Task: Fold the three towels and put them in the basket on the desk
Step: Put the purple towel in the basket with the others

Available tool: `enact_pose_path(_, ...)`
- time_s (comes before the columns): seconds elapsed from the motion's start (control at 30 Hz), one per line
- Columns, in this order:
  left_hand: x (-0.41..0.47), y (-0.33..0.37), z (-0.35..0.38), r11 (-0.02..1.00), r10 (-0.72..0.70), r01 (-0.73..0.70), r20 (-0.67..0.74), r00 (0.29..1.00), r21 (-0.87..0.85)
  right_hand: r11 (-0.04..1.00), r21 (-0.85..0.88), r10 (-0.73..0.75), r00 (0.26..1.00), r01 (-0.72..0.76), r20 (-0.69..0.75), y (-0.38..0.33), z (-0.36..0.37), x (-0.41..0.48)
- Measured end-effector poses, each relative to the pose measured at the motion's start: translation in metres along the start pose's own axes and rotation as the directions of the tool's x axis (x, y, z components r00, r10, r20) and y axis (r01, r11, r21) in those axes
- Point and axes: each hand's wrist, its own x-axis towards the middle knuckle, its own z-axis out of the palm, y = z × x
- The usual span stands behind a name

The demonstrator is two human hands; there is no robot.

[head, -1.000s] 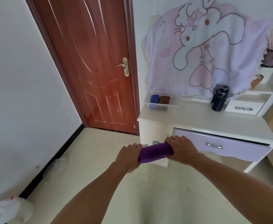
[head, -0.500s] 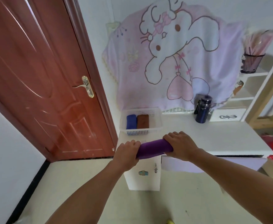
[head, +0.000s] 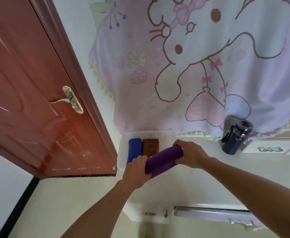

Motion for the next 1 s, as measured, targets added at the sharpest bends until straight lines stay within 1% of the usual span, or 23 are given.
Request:
enact_pose_path(0.07,0.028,-0.004,0.009,0.986,-0.063,0.070,0.050,0.997,-0.154,0.983,0.163,0.082,0.997,-0.083,0.012,0.010,-0.005,0.029)
enact_pose_path(0.17,0.063,-0.004,0.021,0.917,-0.114,0.149,0.113,0.987,-0.370,0.956,0.262,0.133,0.991,-0.133,0.018,0.021,-0.009,0.069)
enact_pose_path(0.27,0.096,-0.006,0.036,0.811,-0.162,0.239,0.187,0.969,-0.534,0.945,0.264,0.192,0.981,-0.194,0.032,0.030,-0.008,0.108)
enact_pose_path(0.33,0.115,-0.007,0.048,0.716,-0.188,0.316,0.264,0.946,-0.622,0.957,0.201,0.207,0.978,-0.211,0.038,0.039,-0.003,0.133)
enact_pose_path(0.4,0.130,-0.008,0.060,0.633,-0.226,0.402,0.340,0.913,-0.662,0.971,0.115,0.205,0.977,-0.210,0.056,0.045,0.003,0.154)
enact_pose_path(0.47,0.139,-0.006,0.070,0.600,-0.265,0.465,0.387,0.883,-0.651,0.979,0.021,0.199,0.975,-0.202,0.094,0.051,0.013,0.171)
enact_pose_path(0.53,0.145,-0.004,0.079,0.621,-0.306,0.509,0.413,0.858,-0.596,0.980,-0.079,0.191,0.969,-0.181,0.159,0.057,0.025,0.189)
enact_pose_path(0.67,0.149,0.002,0.097,0.727,-0.396,0.575,0.456,0.797,-0.374,0.964,-0.252,0.169,0.926,-0.084,0.338,0.065,0.046,0.220)
enact_pose_path(0.73,0.152,0.007,0.100,0.786,-0.435,0.575,0.458,0.775,-0.227,0.945,-0.326,0.168,0.895,-0.027,0.414,0.064,0.051,0.230)
enact_pose_path(0.8,0.157,0.011,0.100,0.827,-0.465,0.554,0.438,0.769,-0.096,0.915,-0.402,0.165,0.880,0.032,0.446,0.061,0.056,0.237)
enact_pose_path(0.83,0.159,0.012,0.098,0.841,-0.474,0.538,0.410,0.779,-0.050,0.896,-0.440,0.162,0.876,0.062,0.453,0.060,0.057,0.240)
enact_pose_path(0.9,0.158,0.015,0.091,0.878,-0.461,0.479,0.300,0.835,0.016,0.863,-0.492,0.148,0.872,0.117,0.466,0.057,0.058,0.243)
enact_pose_path(0.93,0.155,0.014,0.088,0.903,-0.426,0.429,0.225,0.877,0.035,0.843,-0.518,0.137,0.877,0.141,0.461,0.055,0.058,0.243)
enact_pose_path(1.0,0.144,0.010,0.086,0.962,-0.272,0.267,0.126,0.954,0.056,0.797,-0.573,0.066,0.914,0.193,0.400,0.052,0.058,0.241)
